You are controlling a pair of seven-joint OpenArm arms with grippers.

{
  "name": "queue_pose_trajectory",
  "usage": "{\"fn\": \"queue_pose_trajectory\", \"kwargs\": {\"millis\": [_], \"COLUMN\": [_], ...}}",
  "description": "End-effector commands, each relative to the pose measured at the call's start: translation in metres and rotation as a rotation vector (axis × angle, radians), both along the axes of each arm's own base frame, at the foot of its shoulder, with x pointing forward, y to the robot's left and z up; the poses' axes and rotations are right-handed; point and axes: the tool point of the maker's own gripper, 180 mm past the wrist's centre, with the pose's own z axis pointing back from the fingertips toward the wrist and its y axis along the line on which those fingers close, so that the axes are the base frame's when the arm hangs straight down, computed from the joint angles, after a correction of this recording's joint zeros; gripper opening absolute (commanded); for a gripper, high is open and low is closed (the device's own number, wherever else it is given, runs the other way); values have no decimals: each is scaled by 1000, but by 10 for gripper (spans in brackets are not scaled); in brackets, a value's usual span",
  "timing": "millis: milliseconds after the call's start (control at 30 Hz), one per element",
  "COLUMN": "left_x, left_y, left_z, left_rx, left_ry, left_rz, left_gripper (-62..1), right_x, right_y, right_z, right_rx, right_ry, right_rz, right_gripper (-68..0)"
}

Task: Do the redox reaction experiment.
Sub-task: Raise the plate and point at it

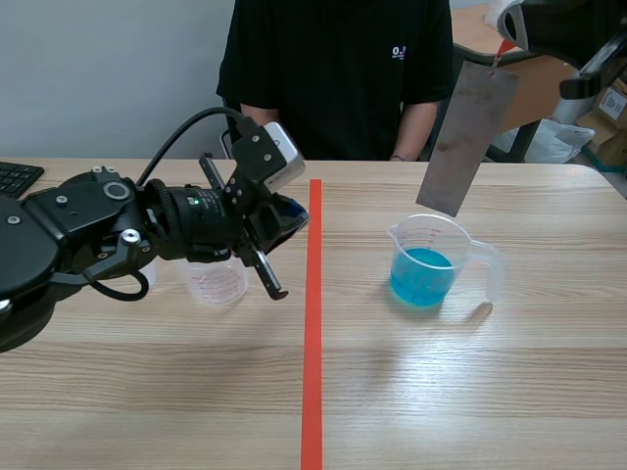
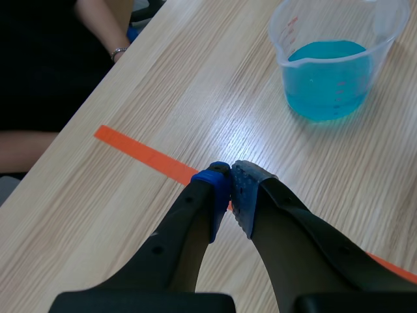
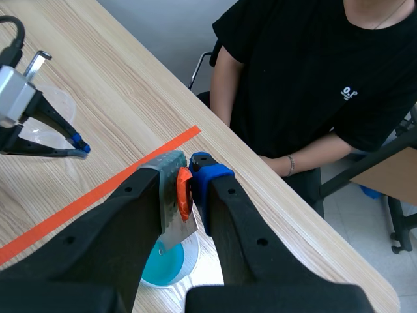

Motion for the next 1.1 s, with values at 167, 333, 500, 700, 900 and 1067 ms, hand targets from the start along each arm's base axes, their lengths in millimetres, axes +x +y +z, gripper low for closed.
{"fn": "queue_pose_trajectory", "kwargs": {"millis": [167,333,500,700,900,1067], "left_x": [7,8,6,7,7,7], "left_y": [-43,-60,-72,-82,-86,-86], "left_z": [27,32,32,35,33,33], "left_rx": [-62,-80,-76,-96,-104,-108], "left_ry": [-62,-66,-67,-71,-61,-62], "left_rz": [-66,-84,-113,-122,-121,-122], "left_gripper": [-565,-565,-565,-565,-565,-565], "right_x": [0,0,0,0,0,0], "right_y": [-2,-2,-2,-2,-2,-2], "right_z": [10,10,10,10,10,10], "right_rx": [-3,-3,-3,-3,-3,-3], "right_ry": [-30,-30,-30,-30,-30,-30], "right_rz": [0,0,0,0,0,0], "right_gripper": [-660,-660,-660,-660,-660,-660]}}
